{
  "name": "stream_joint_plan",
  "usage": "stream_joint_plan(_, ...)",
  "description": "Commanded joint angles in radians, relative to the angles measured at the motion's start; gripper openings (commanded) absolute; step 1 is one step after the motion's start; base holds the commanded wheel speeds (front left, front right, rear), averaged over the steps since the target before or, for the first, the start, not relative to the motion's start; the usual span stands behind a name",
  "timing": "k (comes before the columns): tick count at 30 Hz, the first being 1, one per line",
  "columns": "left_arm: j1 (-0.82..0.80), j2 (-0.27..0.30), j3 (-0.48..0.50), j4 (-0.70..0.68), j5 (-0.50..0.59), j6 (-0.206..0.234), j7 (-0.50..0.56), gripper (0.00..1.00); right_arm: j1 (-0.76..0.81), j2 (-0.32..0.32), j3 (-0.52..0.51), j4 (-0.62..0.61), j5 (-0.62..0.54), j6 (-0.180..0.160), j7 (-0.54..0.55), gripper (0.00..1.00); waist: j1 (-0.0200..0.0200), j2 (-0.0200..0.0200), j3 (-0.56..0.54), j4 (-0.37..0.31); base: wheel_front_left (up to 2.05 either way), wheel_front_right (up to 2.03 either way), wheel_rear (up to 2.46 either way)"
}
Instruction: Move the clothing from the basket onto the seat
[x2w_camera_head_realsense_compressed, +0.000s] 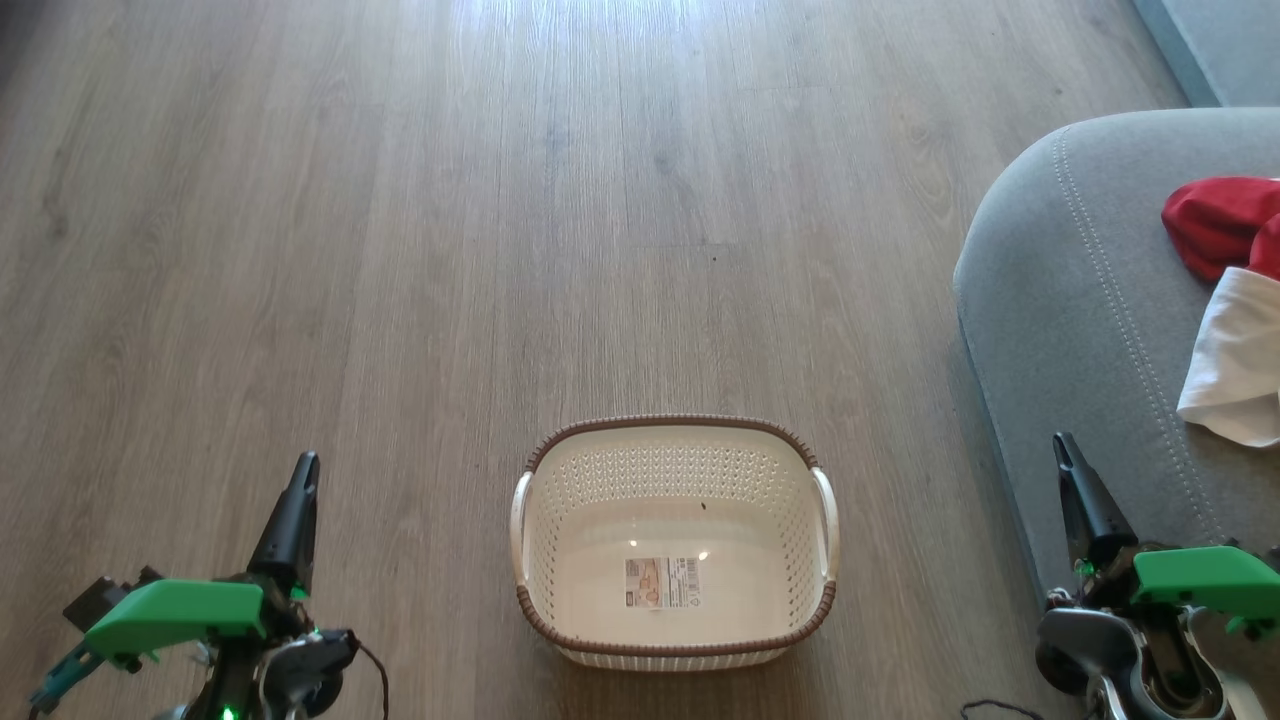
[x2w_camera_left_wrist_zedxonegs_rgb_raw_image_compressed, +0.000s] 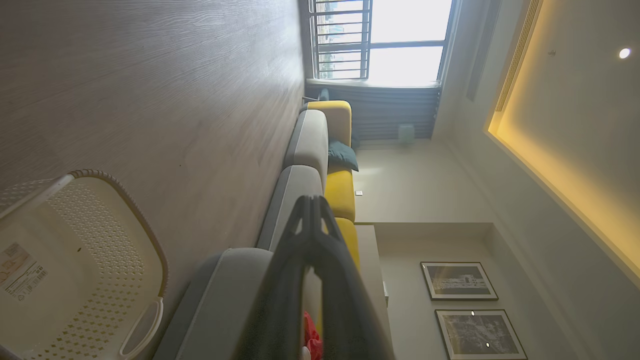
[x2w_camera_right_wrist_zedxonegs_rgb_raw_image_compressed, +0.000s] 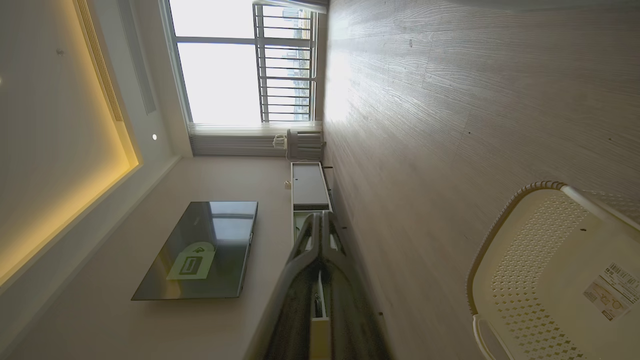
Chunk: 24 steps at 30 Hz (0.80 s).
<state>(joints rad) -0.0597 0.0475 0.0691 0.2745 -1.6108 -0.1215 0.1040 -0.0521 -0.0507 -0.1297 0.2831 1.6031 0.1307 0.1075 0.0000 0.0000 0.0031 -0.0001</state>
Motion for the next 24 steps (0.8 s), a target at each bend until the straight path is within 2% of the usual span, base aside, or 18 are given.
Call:
stream_joint_plan(1,-0.048,0.009,0.037,-0.029,-0.004,-0.009,0.003,0.0,-0.056,-0.001,0.017,-0.038,0.006,0.0,0.005,0.0,0.0,0.0,0.0,0.0,0.0,0.0,0.0)
stream_joint_plan(24,-0.048,0.007,0.04,-0.029,-0.002,-0.009,0.005,0.0,-0.056,0.0,0.016,-0.038,0.005,0.0,0.006,0.0,0.0,0.0,0.0,0.0,0.0,0.0,0.0)
